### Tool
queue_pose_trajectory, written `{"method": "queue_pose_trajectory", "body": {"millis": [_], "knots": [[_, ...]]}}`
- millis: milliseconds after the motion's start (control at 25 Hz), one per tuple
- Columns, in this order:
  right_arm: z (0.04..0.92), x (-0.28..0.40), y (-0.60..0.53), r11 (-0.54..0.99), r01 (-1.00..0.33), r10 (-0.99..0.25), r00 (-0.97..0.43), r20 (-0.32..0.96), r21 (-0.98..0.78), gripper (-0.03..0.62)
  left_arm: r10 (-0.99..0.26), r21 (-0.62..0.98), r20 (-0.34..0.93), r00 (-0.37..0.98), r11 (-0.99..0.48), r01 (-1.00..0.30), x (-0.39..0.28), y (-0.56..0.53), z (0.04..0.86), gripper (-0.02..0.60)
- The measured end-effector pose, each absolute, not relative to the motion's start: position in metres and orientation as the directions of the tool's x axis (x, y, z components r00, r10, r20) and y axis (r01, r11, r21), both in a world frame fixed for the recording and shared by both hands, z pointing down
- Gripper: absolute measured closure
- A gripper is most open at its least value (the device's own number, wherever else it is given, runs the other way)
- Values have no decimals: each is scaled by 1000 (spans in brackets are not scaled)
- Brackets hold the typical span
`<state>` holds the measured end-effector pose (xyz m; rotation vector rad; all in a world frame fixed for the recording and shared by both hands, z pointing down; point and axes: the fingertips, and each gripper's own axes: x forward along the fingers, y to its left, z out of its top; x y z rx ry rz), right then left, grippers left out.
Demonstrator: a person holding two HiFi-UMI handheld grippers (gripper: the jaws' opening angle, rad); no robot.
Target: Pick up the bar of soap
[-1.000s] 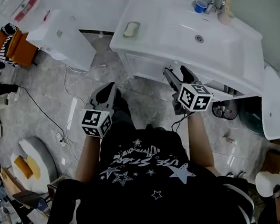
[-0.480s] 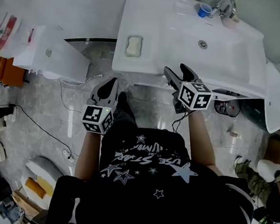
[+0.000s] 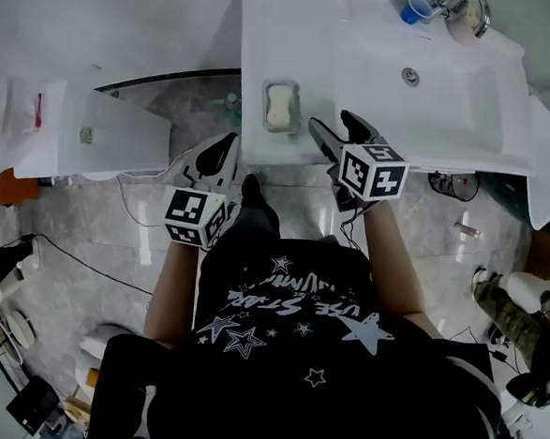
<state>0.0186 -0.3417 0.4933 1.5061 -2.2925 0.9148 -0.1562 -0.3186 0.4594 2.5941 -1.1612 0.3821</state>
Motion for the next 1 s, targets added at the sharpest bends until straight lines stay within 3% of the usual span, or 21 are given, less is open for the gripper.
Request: {"method": "queue_pose_trajectory", "body": {"millis": [280, 640, 1000], "knots": [[508, -30, -368, 240, -906, -643, -418, 642, -350, 389, -642, 173, 348, 683, -672, -720, -177, -356, 464, 572], [543, -62, -387, 73, -915, -493, -380, 783, -398, 405, -585, 206, 343, 735, -717, -666, -193, -394, 475, 572], [562, -63, -399, 24, -978, -412, -199, 889, -207, 396, -535, 230, 344, 771, -749, -622, -198, -416, 485, 572]]}}
